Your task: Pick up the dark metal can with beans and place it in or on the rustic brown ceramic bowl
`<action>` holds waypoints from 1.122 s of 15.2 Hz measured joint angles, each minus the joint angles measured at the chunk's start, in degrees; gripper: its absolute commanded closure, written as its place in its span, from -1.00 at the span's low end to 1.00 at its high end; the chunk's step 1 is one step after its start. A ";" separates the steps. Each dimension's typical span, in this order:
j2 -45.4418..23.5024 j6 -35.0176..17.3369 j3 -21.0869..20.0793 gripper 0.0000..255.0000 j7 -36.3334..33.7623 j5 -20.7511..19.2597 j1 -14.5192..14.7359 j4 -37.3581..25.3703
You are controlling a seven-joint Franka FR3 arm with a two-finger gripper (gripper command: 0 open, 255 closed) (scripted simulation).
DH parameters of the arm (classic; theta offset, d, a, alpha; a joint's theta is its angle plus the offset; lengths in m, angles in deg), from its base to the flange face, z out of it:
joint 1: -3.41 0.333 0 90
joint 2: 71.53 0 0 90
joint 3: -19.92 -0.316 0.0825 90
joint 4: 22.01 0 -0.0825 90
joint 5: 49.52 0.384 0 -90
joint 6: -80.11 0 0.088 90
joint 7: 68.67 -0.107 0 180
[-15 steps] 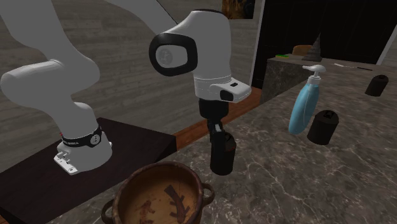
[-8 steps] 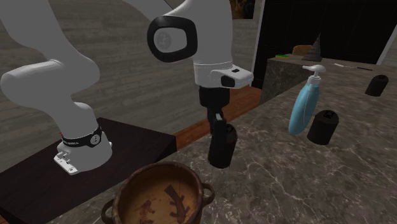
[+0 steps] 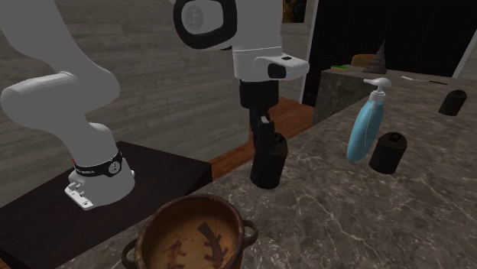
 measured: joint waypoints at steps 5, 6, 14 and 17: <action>1.82 3.81 0.07 1.00 0.40 0.32 0.05 -2.00; 2.11 4.52 0.03 1.00 0.36 0.36 0.09 -2.42; 4.40 10.80 0.13 1.00 0.87 0.73 0.15 -6.41; 7.10 11.69 1.88 1.00 3.60 0.67 -0.87 -4.73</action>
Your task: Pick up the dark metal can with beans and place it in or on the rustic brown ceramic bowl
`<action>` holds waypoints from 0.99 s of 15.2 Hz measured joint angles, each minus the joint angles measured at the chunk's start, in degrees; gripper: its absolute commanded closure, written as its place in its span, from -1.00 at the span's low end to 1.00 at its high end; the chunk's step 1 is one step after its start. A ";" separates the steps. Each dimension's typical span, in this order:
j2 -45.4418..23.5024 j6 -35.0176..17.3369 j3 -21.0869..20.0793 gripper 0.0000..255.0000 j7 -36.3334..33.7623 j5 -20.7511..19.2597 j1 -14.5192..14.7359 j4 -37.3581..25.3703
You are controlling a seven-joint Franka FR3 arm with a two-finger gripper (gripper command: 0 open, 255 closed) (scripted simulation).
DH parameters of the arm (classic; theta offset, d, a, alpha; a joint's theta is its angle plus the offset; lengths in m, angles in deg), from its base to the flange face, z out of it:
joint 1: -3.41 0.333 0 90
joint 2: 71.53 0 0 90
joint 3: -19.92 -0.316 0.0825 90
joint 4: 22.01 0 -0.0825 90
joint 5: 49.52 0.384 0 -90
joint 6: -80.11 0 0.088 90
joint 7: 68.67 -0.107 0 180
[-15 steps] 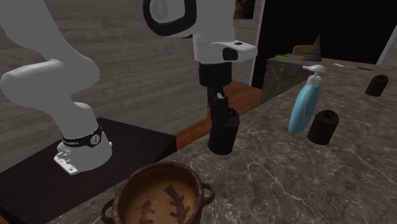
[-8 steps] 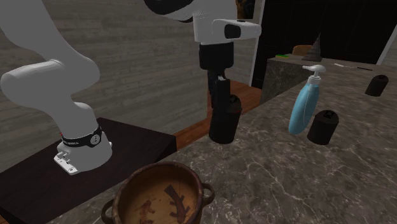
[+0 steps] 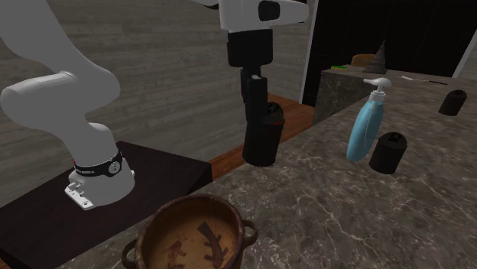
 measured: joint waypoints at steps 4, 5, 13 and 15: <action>3.92 0.66 3.24 1.00 4.76 -0.56 -1.89 3.08; 5.27 1.45 4.11 1.00 6.03 -0.78 -2.39 3.58; 11.65 2.91 12.01 1.00 16.77 -3.65 -7.10 7.89; 11.87 2.40 13.06 1.00 18.08 -4.07 -7.67 8.55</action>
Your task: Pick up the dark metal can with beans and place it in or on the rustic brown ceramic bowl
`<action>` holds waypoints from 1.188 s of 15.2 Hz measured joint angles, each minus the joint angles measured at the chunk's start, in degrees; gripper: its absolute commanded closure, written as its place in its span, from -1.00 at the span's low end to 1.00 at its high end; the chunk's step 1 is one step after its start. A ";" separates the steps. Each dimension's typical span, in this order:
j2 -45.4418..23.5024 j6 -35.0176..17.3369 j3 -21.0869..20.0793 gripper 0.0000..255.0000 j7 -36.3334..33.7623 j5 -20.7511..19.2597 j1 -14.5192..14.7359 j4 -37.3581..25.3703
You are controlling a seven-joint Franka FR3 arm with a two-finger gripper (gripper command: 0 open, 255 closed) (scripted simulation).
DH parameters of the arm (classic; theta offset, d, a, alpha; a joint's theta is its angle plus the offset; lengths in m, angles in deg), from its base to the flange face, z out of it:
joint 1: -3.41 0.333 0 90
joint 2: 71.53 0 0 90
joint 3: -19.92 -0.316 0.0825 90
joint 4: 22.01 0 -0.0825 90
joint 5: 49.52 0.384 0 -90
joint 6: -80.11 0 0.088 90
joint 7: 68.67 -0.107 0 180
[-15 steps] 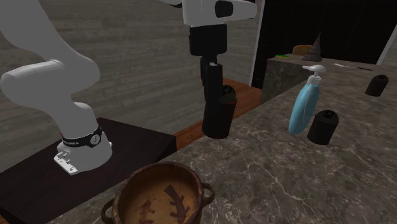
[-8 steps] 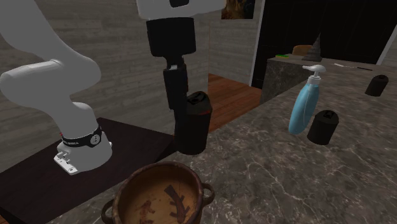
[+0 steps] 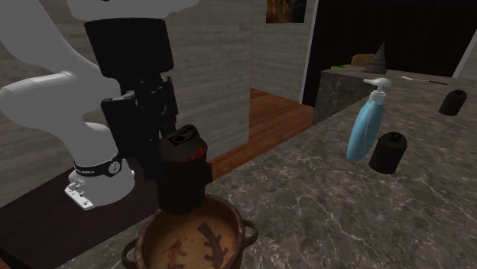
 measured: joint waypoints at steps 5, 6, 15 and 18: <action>-1.08 -3.78 0.73 1.00 0.51 -0.29 -0.24 2.71; -1.46 -4.75 0.83 1.00 0.51 -0.32 -0.24 3.30; -4.17 -12.25 1.53 1.00 0.52 -0.59 -0.32 8.09; -4.59 -13.23 1.58 1.00 0.49 -0.60 -0.30 8.65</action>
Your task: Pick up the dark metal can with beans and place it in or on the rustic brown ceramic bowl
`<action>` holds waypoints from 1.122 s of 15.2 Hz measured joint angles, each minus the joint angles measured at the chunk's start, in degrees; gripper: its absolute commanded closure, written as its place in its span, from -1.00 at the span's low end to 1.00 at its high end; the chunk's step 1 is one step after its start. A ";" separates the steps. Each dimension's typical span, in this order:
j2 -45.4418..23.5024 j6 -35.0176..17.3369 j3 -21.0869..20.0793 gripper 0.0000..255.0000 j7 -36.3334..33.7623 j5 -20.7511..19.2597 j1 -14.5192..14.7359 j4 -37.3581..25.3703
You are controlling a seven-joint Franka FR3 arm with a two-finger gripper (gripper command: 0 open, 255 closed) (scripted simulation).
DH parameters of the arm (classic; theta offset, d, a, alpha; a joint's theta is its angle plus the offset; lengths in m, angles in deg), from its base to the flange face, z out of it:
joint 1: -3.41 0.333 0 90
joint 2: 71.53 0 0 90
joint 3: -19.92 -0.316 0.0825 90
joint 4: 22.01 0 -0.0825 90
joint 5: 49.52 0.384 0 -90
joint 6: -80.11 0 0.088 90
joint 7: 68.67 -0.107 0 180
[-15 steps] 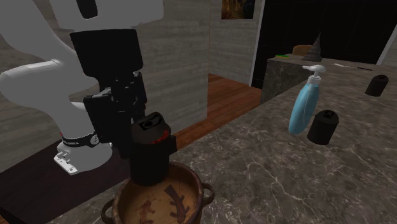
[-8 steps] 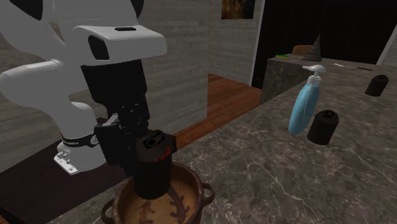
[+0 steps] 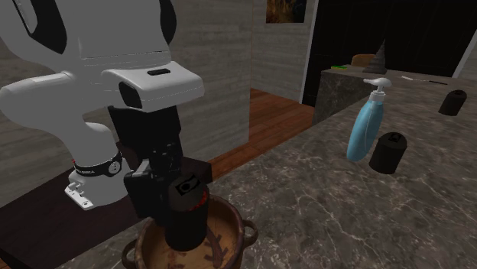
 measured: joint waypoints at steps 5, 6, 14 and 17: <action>-0.11 -0.20 0.02 -1.00 0.01 0.00 0.00 0.07; -0.11 -0.21 0.02 -1.00 0.01 0.00 0.00 0.07; 2.02 4.07 -0.43 -1.00 -0.07 0.08 0.01 -2.23; 3.95 7.66 -0.81 -1.00 -0.14 0.07 -0.07 -3.85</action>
